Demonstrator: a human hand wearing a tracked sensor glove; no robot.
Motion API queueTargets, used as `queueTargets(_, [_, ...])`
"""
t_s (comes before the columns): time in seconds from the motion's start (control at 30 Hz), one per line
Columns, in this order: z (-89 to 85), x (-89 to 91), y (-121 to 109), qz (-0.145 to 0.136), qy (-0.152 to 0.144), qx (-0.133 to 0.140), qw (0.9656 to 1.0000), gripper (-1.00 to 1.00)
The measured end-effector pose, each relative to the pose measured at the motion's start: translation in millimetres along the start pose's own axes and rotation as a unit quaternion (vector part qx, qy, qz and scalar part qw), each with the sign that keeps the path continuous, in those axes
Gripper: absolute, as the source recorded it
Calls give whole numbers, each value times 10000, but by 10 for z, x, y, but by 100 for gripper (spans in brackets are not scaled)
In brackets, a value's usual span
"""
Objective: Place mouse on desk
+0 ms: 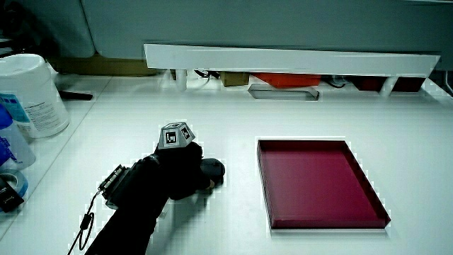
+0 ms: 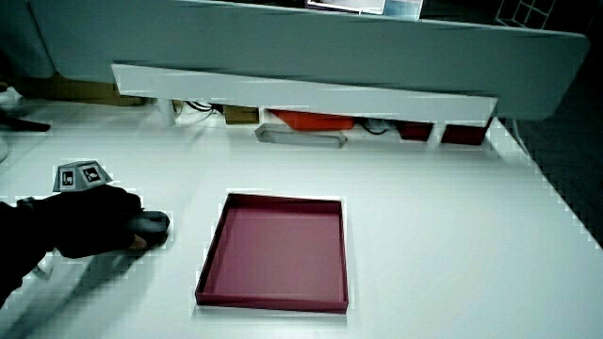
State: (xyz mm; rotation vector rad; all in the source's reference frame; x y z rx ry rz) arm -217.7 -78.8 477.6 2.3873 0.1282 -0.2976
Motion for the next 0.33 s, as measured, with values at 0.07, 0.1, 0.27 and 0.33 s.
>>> queueTargets(0.07, [-48, -24, 19, 5, -10, -43, 10000, 0])
queueTargets(0.1, [-51, -16, 8, 8, 41, -27, 10000, 0])
queueTargets(0.27, [-67, -31, 3, 58, 14, -9, 10000, 0])
queueTargets(0.33, [-83, -45, 26, 18, -19, 16, 10000, -15])
